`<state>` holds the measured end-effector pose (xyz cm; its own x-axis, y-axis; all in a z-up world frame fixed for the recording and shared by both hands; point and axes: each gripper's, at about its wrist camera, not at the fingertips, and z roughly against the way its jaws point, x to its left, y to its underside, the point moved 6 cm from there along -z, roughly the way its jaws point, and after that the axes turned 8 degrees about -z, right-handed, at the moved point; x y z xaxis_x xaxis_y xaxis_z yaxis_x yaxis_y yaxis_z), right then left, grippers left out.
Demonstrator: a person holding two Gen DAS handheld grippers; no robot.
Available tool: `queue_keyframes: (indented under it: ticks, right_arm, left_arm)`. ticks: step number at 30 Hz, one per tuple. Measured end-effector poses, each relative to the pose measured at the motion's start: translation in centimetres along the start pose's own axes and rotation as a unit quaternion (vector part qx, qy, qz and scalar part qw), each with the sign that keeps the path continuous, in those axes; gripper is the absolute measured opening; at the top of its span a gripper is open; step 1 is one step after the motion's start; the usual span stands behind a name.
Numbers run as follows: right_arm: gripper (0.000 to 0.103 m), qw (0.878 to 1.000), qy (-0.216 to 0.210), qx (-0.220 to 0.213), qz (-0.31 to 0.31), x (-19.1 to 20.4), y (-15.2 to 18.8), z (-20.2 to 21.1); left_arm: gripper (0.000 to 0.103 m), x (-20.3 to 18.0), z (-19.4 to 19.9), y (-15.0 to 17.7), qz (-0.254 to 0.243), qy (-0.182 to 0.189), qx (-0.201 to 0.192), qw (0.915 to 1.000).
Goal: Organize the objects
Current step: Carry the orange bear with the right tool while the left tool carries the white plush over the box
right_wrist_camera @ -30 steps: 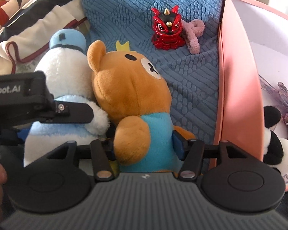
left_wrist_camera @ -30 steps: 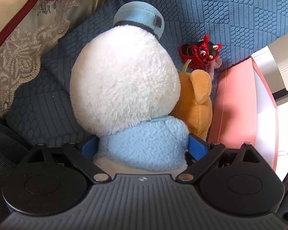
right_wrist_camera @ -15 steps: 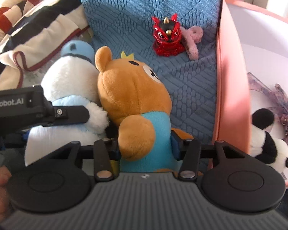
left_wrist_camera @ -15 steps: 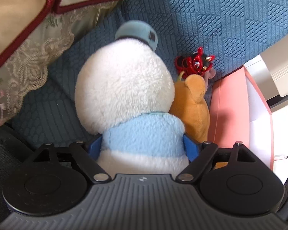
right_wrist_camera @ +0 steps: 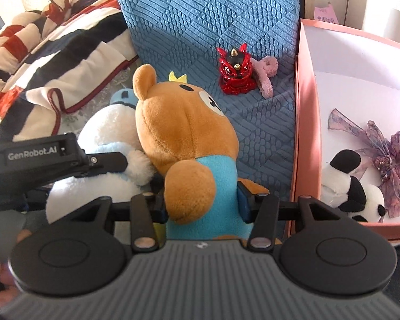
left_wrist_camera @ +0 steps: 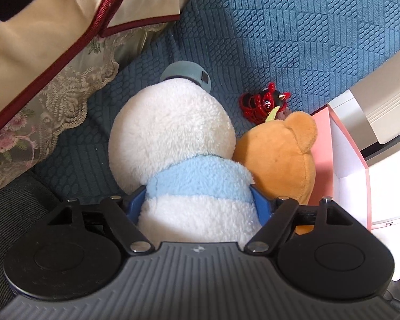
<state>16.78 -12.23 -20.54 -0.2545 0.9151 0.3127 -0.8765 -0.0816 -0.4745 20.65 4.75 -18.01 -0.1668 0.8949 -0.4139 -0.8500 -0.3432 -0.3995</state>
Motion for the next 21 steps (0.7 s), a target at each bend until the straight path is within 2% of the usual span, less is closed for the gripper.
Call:
queue_keyframes:
  ticks: [11, 21]
  right_arm:
    - [0.051, 1.000, -0.018, -0.008, -0.017, -0.5, -0.6, 3.4]
    - [0.051, 0.999, -0.028, -0.025, -0.034, -1.0, -2.1, 6.5]
  left_arm:
    - [0.081, -1.8, 2.8, 0.5, -0.004, 0.011, -0.027, 0.9996]
    - [0.081, -3.8, 5.2, -0.5, -0.020, 0.022, -0.049, 0.9984]
